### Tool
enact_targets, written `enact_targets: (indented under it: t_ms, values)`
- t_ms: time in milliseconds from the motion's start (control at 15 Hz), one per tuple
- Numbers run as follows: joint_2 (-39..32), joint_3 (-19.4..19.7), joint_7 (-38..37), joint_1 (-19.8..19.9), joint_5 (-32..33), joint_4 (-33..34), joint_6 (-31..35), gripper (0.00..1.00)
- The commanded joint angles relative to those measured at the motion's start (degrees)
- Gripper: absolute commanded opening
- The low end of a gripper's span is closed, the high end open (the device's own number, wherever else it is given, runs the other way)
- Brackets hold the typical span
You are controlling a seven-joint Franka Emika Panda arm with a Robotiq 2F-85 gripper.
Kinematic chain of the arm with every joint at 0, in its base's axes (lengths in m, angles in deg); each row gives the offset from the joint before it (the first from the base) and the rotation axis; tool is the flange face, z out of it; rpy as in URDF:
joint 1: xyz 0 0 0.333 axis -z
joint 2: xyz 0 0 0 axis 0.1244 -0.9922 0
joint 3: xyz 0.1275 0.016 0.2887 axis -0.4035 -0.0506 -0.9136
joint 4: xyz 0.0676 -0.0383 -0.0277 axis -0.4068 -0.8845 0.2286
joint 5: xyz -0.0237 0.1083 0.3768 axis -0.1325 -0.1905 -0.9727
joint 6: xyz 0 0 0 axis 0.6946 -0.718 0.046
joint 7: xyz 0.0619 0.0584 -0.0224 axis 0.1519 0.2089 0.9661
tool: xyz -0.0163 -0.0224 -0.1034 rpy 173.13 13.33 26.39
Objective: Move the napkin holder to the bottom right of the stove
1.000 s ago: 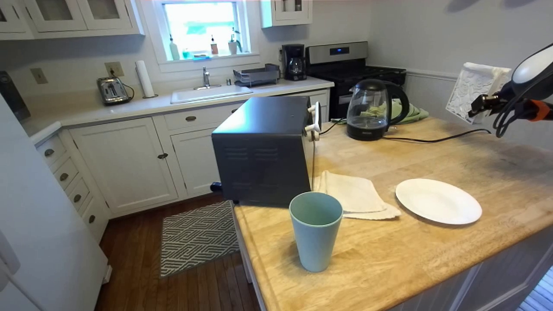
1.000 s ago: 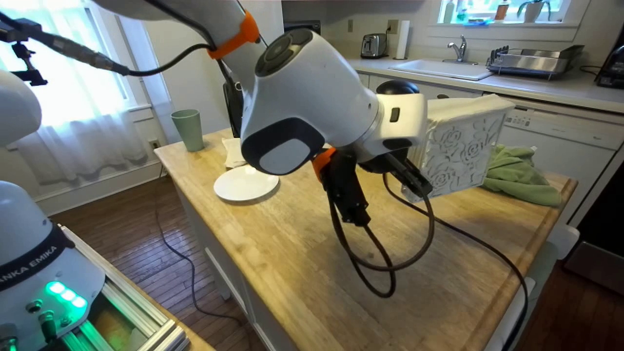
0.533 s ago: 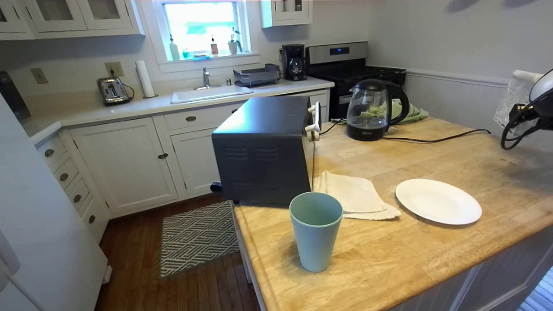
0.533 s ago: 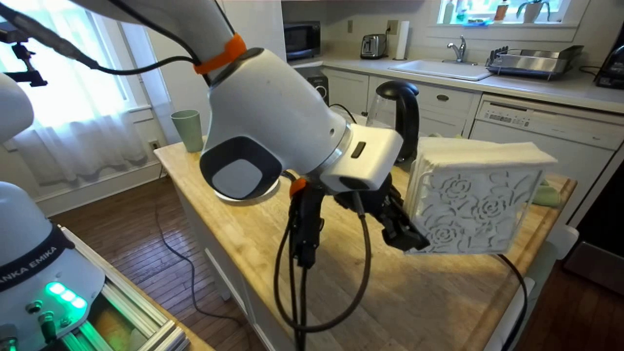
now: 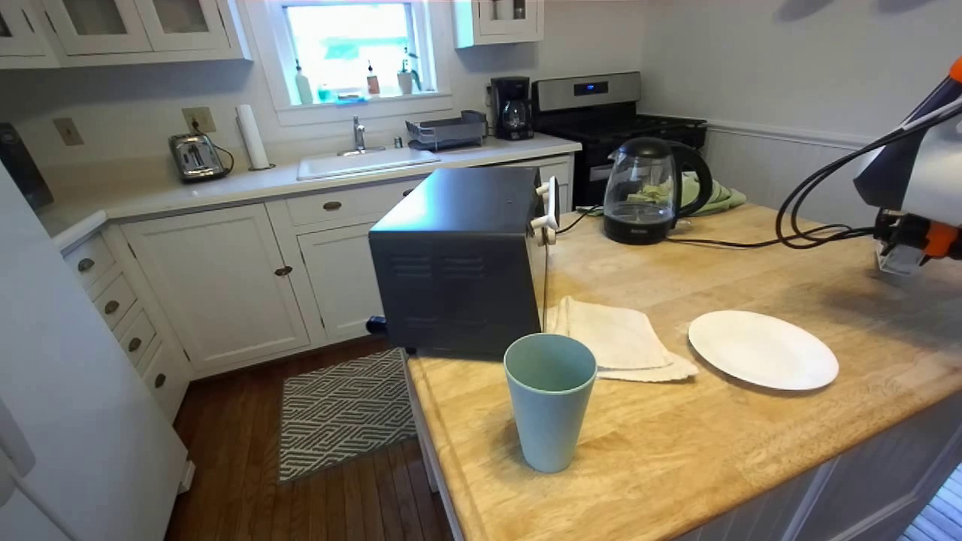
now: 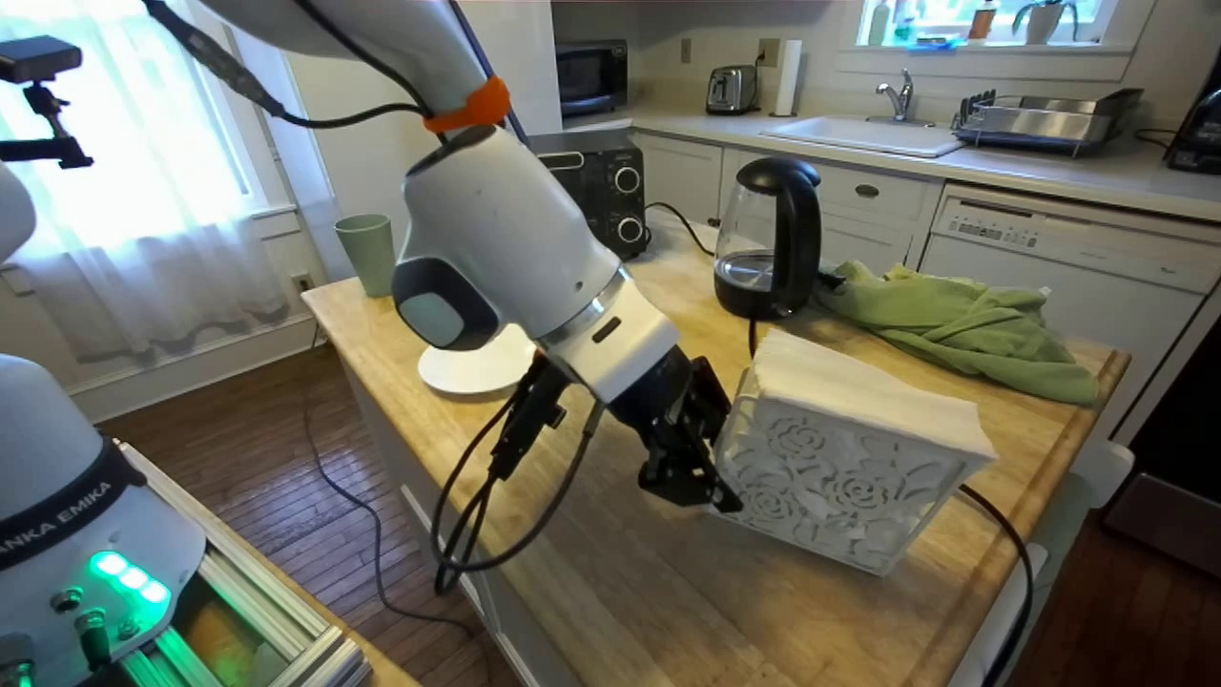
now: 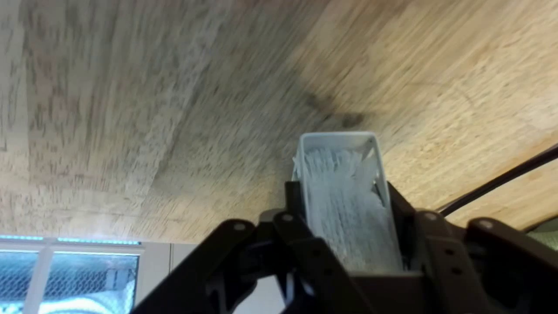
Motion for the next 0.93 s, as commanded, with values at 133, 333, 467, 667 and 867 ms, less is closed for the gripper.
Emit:
enact_targets:
  t_ms: [133,333,467,667,867]
  values:
    - [-2.5,14.6,-16.0,-19.5,-2.9,2.5,3.0,0.2]
    - [-5.4,16.8,-13.8,-24.0,-9.8,4.9,3.3,0.46]
    - [-6.7,18.2,-12.7,-26.6,-12.8,6.0,3.4,0.71]
    - [-8.1,20.0,-11.1,-29.6,-15.5,7.3,3.6,0.9]
    - [-8.0,22.3,-7.6,-32.5,-17.2,7.5,0.7,1.0]
